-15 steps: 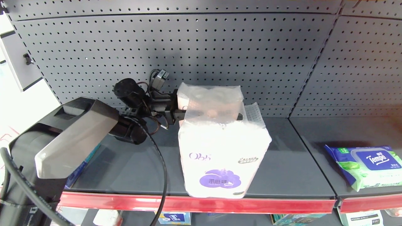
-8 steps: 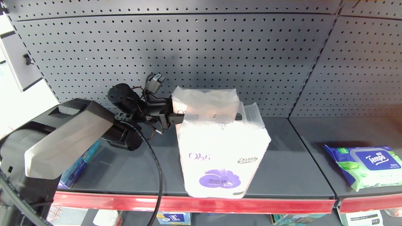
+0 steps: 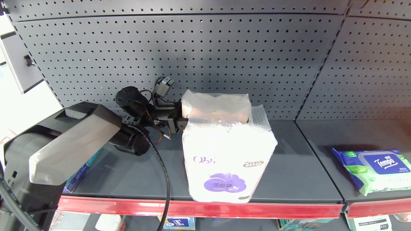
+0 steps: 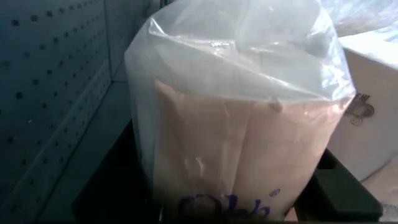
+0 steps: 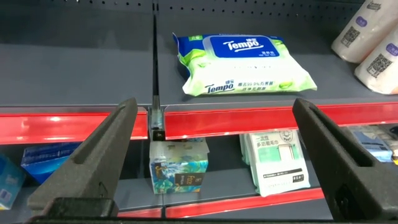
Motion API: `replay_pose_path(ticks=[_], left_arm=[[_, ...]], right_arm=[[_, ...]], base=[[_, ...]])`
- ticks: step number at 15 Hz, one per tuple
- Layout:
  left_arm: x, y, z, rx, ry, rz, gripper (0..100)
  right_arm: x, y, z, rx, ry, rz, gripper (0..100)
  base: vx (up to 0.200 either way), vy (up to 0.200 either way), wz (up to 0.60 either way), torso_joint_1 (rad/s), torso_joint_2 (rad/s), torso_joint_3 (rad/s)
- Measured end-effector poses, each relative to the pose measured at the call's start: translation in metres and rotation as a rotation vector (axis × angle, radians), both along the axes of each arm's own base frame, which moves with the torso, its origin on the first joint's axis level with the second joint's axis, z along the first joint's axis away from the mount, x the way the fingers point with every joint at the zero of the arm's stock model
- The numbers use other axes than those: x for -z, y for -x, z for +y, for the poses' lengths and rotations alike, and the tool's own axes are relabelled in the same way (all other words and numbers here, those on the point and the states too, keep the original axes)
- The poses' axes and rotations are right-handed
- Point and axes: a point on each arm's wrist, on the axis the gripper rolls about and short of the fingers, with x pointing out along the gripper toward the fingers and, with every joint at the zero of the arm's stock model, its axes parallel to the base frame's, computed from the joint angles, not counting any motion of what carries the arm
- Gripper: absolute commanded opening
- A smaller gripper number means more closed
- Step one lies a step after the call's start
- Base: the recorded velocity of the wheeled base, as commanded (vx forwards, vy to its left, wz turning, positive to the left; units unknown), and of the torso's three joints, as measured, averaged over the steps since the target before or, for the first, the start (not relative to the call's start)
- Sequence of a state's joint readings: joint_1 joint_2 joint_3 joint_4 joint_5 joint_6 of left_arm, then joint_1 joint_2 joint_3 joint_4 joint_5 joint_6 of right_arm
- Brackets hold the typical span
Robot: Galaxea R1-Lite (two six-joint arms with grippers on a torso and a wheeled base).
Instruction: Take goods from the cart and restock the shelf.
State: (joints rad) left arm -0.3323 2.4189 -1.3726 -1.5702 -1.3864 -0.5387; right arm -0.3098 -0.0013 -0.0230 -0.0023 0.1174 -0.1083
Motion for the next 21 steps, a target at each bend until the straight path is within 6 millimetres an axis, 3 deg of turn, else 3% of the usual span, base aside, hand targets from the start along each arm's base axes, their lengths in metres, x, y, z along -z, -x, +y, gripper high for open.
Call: replay_pose_path(ticks=[2, 3, 8, 16, 21], left_arm=[[0.001, 0.000, -0.002, 0.003, 0.000, 0.004, 0], [0.002, 0.000, -0.002, 0.003, -0.001, 0.006, 100], [0.005, -0.004, 0.003, -0.005, -0.008, 0.028, 100], [-0.021, -0.011, 0.045, -0.096, 0.007, 0.004, 100], [-0.031, -0.003, 0.074, -0.118, -0.021, 0.013, 100]], right_arm=[[0.000, 0.000, 0.000, 0.000, 0.000, 0.000, 100], [0.000, 0.000, 0.000, 0.000, 0.001, 0.000, 100], [0.000, 0.000, 0.000, 0.000, -0.001, -0.001, 100], [0.000, 0.000, 0.000, 0.000, -0.001, -0.001, 100], [0.000, 0.000, 0.000, 0.000, 0.000, 0.000, 100]], base=[[0.000, 0.000, 0.00, 0.000, 0.00, 0.000], [0.000, 0.000, 0.00, 0.000, 0.00, 0.000], [0.000, 0.000, 0.00, 0.000, 0.00, 0.000], [0.000, 0.000, 0.00, 0.000, 0.00, 0.000], [0.000, 0.000, 0.00, 0.000, 0.00, 0.000]])
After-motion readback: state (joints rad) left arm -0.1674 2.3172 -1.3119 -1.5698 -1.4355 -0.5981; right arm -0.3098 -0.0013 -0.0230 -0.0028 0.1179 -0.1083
